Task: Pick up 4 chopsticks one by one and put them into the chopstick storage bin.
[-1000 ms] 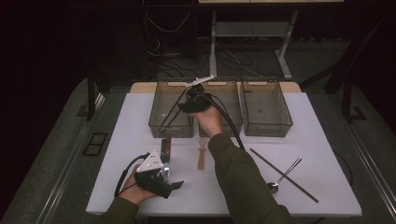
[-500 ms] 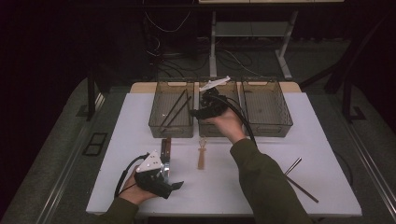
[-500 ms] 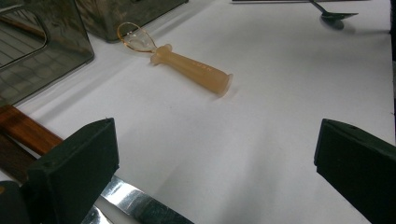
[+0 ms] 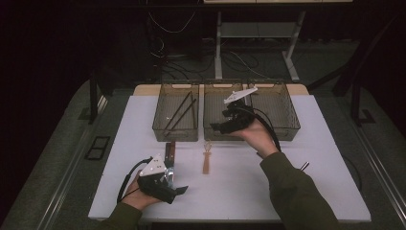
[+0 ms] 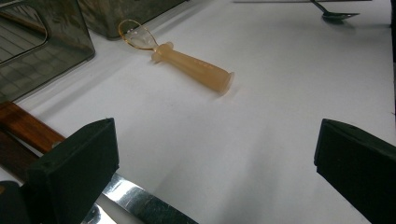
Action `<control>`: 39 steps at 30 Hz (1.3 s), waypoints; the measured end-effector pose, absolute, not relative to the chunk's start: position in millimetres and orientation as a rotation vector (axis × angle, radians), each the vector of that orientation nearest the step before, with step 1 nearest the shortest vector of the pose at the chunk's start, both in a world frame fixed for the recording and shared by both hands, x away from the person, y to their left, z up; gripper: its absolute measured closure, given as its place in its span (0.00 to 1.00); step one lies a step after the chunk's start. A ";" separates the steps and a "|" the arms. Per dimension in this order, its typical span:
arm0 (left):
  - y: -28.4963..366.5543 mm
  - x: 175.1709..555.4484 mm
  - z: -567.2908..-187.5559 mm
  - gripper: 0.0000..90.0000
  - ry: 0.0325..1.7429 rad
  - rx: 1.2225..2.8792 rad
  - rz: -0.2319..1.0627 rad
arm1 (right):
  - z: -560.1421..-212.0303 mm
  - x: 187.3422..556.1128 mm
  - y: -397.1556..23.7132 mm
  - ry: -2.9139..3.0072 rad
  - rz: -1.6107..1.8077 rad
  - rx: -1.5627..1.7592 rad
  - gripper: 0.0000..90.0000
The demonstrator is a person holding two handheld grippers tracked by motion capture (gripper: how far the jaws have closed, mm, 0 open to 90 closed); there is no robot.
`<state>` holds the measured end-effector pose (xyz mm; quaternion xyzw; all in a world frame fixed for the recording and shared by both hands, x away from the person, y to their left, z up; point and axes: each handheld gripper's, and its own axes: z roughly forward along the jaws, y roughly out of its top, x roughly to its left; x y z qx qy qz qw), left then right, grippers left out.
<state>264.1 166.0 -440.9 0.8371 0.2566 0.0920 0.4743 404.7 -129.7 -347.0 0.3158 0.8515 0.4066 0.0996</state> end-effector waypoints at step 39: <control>165.9 263.0 -441.0 0.00 0.620 2.055 0.235 | -398.6 313.7 -265.6 2.487 1.200 0.996 0.22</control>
